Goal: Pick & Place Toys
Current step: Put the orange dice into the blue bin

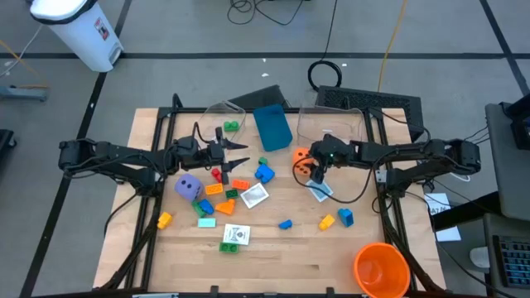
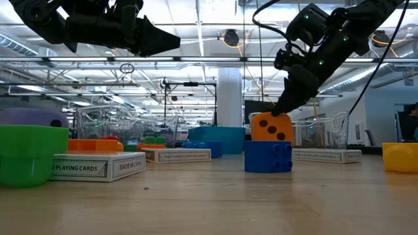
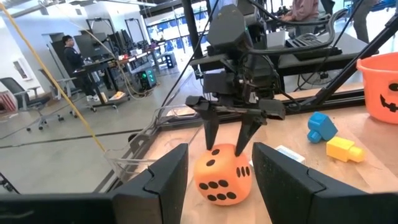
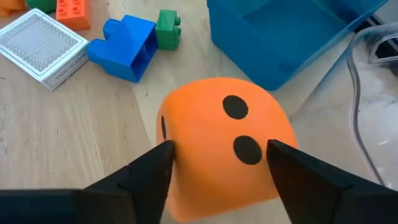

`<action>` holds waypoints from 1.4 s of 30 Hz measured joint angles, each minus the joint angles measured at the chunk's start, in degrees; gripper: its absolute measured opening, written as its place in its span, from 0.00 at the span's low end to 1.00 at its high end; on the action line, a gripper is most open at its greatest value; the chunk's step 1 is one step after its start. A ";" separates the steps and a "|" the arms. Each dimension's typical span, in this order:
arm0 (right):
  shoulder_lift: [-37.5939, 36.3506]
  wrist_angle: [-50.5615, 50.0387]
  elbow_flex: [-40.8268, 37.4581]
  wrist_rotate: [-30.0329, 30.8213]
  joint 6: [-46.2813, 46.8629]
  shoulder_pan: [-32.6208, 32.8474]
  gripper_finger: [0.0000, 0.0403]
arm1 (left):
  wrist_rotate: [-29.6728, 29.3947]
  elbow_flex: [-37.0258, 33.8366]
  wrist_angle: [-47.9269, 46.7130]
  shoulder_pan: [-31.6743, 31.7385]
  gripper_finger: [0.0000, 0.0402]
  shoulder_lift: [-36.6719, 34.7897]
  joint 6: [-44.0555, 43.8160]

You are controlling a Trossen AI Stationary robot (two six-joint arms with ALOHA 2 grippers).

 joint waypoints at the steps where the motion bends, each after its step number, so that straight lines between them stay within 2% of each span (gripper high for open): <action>1: 0.00 -0.04 0.00 -0.04 -0.01 -0.02 0.59 | 0.01 0.00 0.00 0.00 0.46 0.00 -0.01; 7: -0.05 0.39 0.03 -1.30 -0.12 -0.02 0.51 | 0.02 0.00 0.02 0.00 0.46 0.01 -0.17; 13: -1.14 0.59 0.11 -1.92 0.13 0.45 0.52 | 0.02 0.00 0.00 0.00 0.46 0.01 -0.16; 19: -2.16 3.61 0.16 -2.78 4.21 1.73 0.58 | 0.03 0.00 0.00 0.00 0.46 -0.01 -0.16; 26: -2.32 4.68 0.17 -2.82 4.26 3.13 0.69 | 0.04 0.00 0.02 0.00 0.46 -0.01 -0.14; 37: -2.32 4.24 0.17 -2.64 1.11 0.77 0.87 | 0.04 0.00 0.07 0.00 0.46 0.00 -0.14; 42: -2.32 6.18 0.17 -2.57 -2.89 0.16 0.90 | 0.02 0.00 0.07 0.00 0.46 -0.01 -0.12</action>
